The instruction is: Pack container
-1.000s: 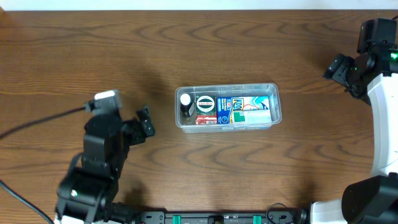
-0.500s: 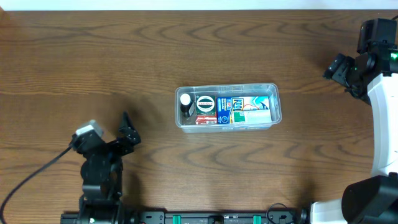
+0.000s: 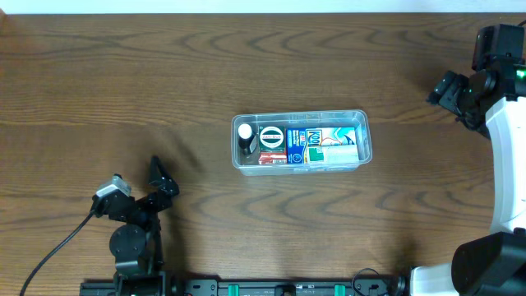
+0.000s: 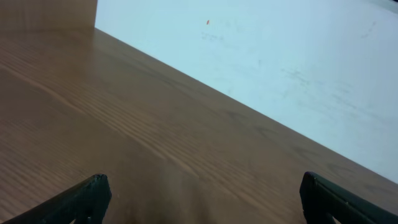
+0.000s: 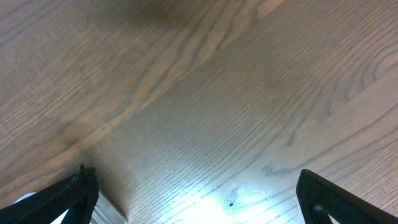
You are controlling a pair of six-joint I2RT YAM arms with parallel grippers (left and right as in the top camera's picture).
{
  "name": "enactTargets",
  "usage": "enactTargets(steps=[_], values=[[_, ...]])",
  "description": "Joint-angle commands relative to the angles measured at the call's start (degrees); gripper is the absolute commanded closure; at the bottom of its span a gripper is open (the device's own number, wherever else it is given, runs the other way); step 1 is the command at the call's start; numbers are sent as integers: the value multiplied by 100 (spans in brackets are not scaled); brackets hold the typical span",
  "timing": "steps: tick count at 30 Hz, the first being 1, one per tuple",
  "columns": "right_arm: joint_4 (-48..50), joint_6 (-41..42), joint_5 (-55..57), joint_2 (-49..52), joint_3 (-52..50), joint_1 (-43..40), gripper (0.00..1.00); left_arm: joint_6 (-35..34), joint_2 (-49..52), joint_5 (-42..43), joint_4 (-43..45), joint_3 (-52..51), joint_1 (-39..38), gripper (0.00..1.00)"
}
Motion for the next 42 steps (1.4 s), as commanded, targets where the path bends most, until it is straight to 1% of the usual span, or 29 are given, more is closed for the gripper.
enactTargets(steps=[1, 7, 12, 17, 42], values=[[-7, -24, 59, 7, 22, 0, 1, 101, -197, 101, 37, -177, 37, 2], [-9, -24, 59, 7, 22, 0, 1, 302, -433, 101, -647, -190, 37, 2], [-7, -24, 59, 7, 22, 0, 1, 555, -566, 114, -640, -190, 37, 2], [-7, -24, 59, 7, 22, 0, 1, 546, -566, 227, -640, -190, 37, 2], [-7, -24, 59, 7, 22, 0, 1, 549, -503, 227, -636, -190, 33, 2]])
